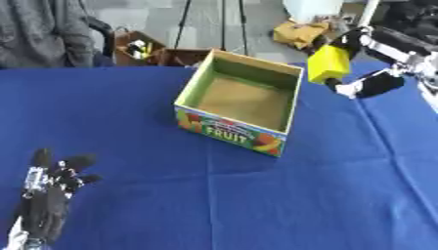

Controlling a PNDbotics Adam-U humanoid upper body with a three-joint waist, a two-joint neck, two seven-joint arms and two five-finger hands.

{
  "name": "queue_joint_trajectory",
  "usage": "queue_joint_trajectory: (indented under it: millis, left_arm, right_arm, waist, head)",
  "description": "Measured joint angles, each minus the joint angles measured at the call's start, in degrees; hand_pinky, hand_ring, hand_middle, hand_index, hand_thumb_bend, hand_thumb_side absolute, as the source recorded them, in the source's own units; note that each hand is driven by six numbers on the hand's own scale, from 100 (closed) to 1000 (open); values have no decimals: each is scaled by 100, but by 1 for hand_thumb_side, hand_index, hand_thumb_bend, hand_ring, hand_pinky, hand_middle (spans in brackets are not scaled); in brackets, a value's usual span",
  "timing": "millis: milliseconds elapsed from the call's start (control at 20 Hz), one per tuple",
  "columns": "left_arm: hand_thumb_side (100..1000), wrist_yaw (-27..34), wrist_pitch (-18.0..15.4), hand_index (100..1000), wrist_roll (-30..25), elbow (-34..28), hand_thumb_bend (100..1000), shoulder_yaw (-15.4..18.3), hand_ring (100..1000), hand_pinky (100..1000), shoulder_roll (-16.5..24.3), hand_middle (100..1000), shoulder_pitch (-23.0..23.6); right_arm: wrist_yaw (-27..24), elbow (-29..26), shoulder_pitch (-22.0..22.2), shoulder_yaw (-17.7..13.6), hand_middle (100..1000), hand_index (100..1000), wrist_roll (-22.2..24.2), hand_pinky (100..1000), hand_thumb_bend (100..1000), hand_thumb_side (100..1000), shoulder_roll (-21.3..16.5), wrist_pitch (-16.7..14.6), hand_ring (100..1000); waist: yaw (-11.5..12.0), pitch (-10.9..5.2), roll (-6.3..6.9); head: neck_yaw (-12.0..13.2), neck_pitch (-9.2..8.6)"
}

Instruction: Pick up objects on the table and place them in the box.

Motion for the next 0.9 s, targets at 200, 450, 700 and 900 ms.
queue_joint_trajectory:
  millis: [200,450,700,900]
  left_arm:
    - [1000,0,6,666,-49,7,485,-47,858,728,-1,710,-57]
    - [1000,0,9,666,-104,6,483,-101,859,730,-7,710,-129]
    - [1000,6,0,666,-148,-1,482,-115,860,731,-34,711,-157]
    - [1000,6,0,666,-180,-22,482,-136,860,732,-57,707,-180]
  right_arm:
    - [246,411,-169,25,263,363,74,658,100,256,301,-49,665]
    - [588,918,-212,19,321,423,49,687,100,307,560,-97,710]
    - [951,1257,-239,17,661,747,-9,807,251,467,777,-179,824]
    - [1268,1291,-242,82,837,848,57,886,453,585,877,-303,884]
  waist:
    - [272,22,-4]
    - [527,76,9]
    - [569,81,52]
    - [509,85,64]
  head:
    - [-147,-63]
    - [-316,-152]
    - [-396,-188]
    - [-431,-197]
